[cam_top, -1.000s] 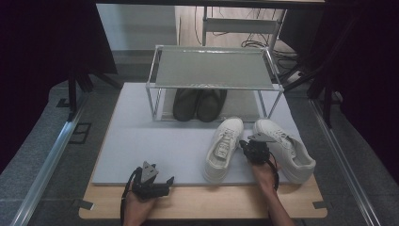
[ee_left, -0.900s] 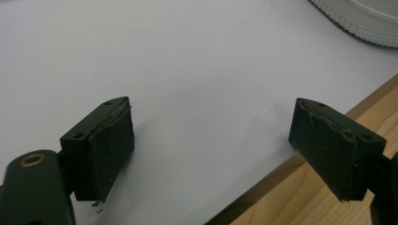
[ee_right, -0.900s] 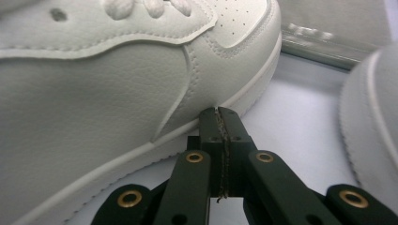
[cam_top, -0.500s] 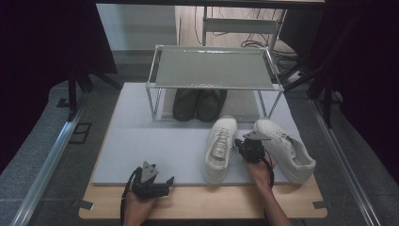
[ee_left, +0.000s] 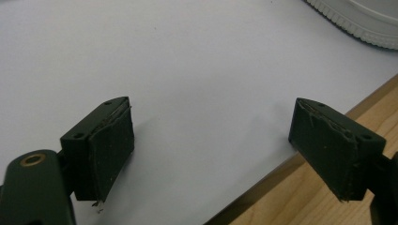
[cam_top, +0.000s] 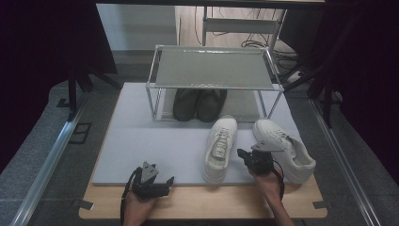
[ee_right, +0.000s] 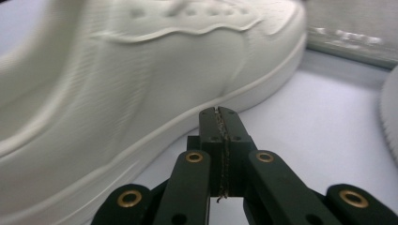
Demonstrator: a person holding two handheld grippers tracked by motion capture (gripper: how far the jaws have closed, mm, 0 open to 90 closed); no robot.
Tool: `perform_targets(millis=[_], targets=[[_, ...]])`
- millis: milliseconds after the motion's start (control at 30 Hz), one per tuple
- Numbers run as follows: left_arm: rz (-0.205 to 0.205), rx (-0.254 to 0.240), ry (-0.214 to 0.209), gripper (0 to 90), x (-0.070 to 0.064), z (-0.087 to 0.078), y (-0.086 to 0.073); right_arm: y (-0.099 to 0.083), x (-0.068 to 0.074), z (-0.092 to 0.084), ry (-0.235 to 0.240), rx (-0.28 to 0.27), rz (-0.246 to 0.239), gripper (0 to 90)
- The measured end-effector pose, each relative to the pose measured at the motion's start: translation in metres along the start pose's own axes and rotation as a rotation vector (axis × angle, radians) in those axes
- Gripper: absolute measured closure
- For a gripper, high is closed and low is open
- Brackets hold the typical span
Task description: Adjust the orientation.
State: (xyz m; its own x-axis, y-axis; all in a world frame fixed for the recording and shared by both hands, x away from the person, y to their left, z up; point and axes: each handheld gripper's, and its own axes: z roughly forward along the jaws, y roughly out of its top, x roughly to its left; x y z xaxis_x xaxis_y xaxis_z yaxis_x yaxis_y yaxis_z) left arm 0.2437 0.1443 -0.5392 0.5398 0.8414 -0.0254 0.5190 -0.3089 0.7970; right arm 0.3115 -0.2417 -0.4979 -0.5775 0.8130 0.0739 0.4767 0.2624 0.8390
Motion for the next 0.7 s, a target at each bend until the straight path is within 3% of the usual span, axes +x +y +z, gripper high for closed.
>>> perform_targets(millis=[333, 700], targets=[[-0.002, 0.0, 0.001, 14.3, 0.0, 0.0, 0.0, -0.019, 0.035, -0.03, 0.116, -0.011, -0.05, 89.9], [-0.003, -0.001, 0.002, 14.3, 0.0, 0.0, 0.0, -0.025, 0.067, -0.042, 0.223, -0.026, -0.087, 89.8]])
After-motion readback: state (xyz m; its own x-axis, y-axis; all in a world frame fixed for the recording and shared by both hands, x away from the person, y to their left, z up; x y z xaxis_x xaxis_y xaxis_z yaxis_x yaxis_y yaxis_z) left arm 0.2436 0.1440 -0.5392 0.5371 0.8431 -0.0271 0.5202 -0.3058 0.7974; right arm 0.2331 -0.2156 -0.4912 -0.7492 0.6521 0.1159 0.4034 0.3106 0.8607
